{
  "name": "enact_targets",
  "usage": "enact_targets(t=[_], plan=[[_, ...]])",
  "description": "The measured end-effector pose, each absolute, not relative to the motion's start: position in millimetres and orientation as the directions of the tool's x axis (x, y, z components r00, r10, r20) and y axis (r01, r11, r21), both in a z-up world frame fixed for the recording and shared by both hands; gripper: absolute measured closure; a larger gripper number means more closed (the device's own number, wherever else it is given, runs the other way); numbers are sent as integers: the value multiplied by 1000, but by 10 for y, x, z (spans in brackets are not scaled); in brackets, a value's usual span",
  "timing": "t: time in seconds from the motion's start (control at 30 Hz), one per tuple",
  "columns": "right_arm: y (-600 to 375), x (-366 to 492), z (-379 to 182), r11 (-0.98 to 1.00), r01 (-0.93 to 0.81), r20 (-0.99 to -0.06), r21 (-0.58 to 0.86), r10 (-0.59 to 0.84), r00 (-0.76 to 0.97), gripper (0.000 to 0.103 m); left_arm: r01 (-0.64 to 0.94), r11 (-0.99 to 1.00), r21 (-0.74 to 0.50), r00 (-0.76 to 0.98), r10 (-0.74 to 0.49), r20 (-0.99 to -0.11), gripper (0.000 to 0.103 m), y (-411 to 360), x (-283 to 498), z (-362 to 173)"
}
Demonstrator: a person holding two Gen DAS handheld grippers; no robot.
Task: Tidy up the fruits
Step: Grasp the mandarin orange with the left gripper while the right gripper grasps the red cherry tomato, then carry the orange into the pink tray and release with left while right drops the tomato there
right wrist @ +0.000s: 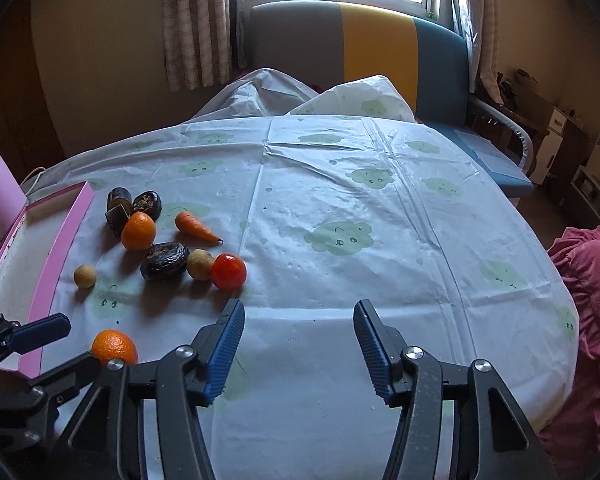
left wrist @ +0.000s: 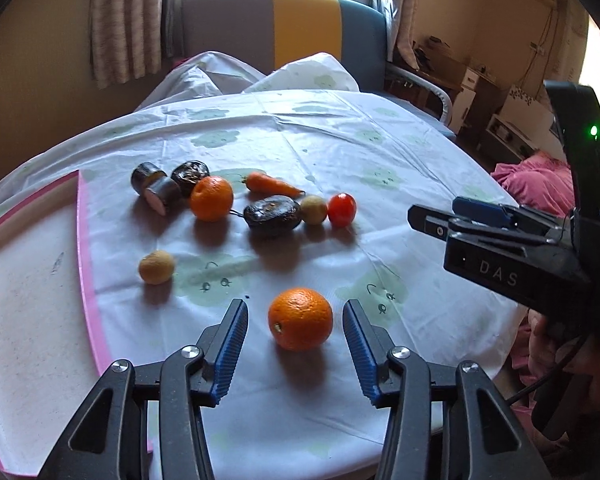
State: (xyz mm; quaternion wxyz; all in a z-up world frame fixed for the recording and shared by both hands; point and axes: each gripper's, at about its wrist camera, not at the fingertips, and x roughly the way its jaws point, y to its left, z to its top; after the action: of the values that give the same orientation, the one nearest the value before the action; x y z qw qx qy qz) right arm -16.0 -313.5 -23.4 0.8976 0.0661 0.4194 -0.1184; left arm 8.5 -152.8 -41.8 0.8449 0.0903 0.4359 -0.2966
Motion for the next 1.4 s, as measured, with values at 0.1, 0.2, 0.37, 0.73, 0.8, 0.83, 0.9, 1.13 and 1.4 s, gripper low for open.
enact_targets(t=[0.1, 0.2, 0.37, 0.73, 0.8, 0.83, 0.9, 1.13, 1.4], plan=[[-3125, -134, -241, 968, 251, -770, 23, -143, 622, 45, 579, 810, -96, 442, -410, -798, 53, -1577, 132, -483], [-3096, -78, -247, 972, 231, -769, 33, -123, 627, 45, 576, 811, -102, 426, -405, -809, 56, -1603, 196, -556], [-3062, 75, -286, 981, 179, -777, 82, -50, 628, 51, 593, 799, -100, 430, -419, -800, 64, -1651, 233, -618], [-2979, 532, -513, 987, 87, -808, 135, 59, 587, 56, 541, 837, -83, 492, -394, -777, 65, -1448, 241, -447], [-2988, 583, -567, 986, 84, -817, 144, 71, 572, 62, 520, 852, -66, 514, -373, -773, 65, -1393, 254, -404], [-2993, 592, -582, 985, 82, -818, 151, 78, 569, 63, 512, 857, -61, 522, -367, -770, 65, -1364, 256, -383], [-2992, 614, -613, 985, 81, -825, 153, 82, 559, 73, 493, 869, -46, 543, -348, -764, 65, -1304, 258, -342], [-2975, 647, -664, 986, 78, -834, 150, 84, 546, 75, 411, 911, -20, 594, -284, -753, 65, -1050, 299, -246], [-2905, 685, -675, 993, 70, -844, 98, 46, 534, 76, 299, 954, -5, 648, -207, -733, 65, -679, 337, -164]])
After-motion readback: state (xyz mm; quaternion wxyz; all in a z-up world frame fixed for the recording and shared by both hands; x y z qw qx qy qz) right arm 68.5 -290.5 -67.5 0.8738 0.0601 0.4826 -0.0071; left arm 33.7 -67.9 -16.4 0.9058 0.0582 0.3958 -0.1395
